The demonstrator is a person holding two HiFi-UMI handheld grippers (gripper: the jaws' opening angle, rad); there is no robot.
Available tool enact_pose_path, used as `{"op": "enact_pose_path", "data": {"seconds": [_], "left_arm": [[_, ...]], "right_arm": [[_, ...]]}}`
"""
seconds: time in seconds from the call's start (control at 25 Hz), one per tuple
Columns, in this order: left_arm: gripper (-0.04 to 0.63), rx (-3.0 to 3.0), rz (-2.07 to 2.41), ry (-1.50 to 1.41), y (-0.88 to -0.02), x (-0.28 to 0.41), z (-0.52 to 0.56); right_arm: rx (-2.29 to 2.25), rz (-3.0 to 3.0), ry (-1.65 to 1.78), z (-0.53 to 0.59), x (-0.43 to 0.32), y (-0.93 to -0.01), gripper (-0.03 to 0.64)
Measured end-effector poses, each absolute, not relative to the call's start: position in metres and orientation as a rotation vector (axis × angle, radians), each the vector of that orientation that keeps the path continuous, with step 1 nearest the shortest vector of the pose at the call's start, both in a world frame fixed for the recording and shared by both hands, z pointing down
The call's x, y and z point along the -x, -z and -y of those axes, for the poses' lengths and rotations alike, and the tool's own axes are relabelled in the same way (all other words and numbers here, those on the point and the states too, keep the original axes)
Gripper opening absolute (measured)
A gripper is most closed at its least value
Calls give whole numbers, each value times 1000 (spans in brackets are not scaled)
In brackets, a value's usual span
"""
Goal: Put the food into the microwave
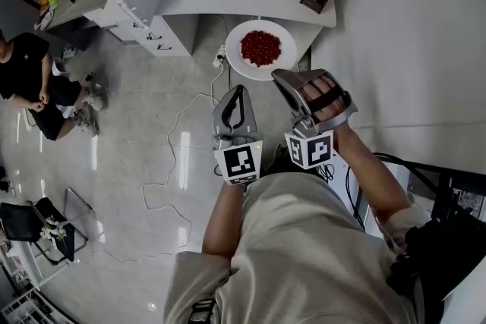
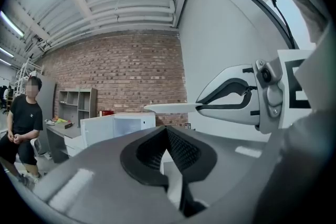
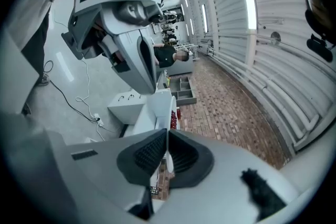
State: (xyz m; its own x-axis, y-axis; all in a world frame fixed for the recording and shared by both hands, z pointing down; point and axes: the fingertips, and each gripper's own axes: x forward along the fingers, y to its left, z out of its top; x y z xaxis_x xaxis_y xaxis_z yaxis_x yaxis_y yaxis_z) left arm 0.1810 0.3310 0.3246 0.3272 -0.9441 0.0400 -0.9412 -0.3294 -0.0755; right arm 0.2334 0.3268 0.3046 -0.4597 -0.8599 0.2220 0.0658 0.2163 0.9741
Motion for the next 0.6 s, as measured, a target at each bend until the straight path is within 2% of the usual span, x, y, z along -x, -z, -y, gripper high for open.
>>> {"op": "enact_pose_path", "data": {"seconds": [0.6], "left_arm": [[6,2520,-1840,113,-332,-152,-337]], "right_arm": [[-741,1638,1363,-326,-211,-313,18]]}}
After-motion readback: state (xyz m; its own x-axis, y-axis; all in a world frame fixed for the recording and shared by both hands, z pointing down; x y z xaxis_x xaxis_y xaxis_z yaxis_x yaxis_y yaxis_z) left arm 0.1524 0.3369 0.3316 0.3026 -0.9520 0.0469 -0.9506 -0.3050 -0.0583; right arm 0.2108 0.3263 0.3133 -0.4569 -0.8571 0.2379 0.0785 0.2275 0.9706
